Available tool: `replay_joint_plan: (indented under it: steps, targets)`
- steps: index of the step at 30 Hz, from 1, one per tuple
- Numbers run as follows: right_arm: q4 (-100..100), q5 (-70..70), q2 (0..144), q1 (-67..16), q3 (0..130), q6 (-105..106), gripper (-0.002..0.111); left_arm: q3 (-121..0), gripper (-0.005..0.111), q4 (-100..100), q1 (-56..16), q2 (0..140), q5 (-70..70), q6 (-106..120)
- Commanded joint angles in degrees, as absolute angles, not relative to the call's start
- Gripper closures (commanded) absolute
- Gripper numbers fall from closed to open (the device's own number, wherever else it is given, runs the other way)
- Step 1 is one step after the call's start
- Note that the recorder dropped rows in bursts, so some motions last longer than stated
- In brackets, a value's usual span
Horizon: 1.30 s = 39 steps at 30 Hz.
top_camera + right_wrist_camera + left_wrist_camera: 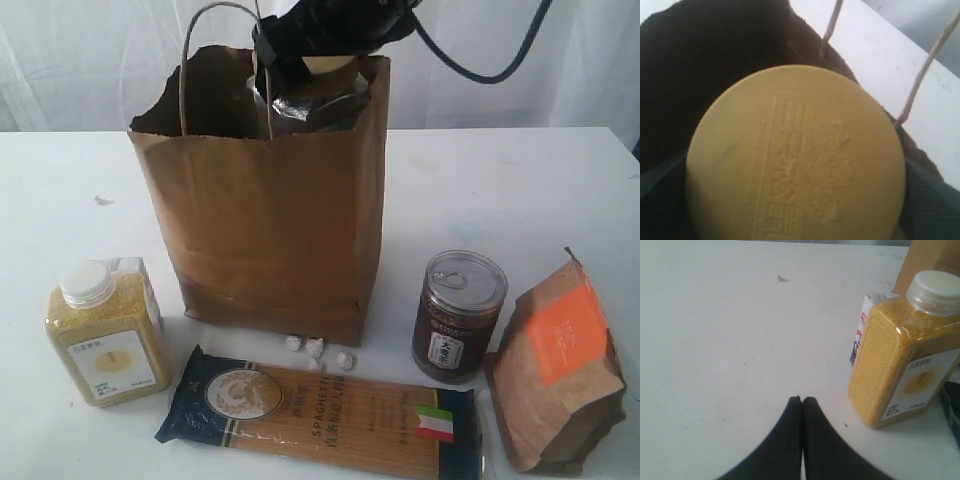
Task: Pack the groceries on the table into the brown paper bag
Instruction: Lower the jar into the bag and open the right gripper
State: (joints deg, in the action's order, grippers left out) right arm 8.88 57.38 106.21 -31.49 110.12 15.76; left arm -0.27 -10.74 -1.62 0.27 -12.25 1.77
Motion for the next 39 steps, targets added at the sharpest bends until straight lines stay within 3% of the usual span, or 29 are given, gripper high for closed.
replay_joint_plan:
  steps: [1,15,18,23,25,32,39]
  targets:
    - [9.9,56.6,107.8,-31.5,110.9,16.4,0.108,0.0,0.107,-10.8,-2.1,0.0,-11.9,1.4]
    - [10.9,56.9,112.3,-31.5,110.9,16.4,0.105,0.0,0.107,-10.8,-2.1,0.0,-11.9,1.4]
    - [10.9,57.7,113.1,-31.5,110.9,16.4,0.091,0.0,0.107,-10.8,-2.1,0.0,-11.9,1.4]
    - [10.9,59.1,114.4,-31.5,110.9,16.4,0.055,0.0,0.107,-10.8,-2.1,0.0,-11.9,1.4]
    - [10.9,58.9,114.4,-31.5,110.9,16.4,0.046,0.0,0.107,-10.8,-2.1,0.0,-11.9,1.4]
    - [10.9,59.0,112.2,-31.5,110.9,16.4,0.040,0.0,0.107,-10.8,-2.1,0.0,-11.9,1.4]
    - [10.2,60.2,109.3,-31.5,110.9,19.8,0.023,0.0,0.107,-10.8,-2.1,0.0,-11.9,1.4]
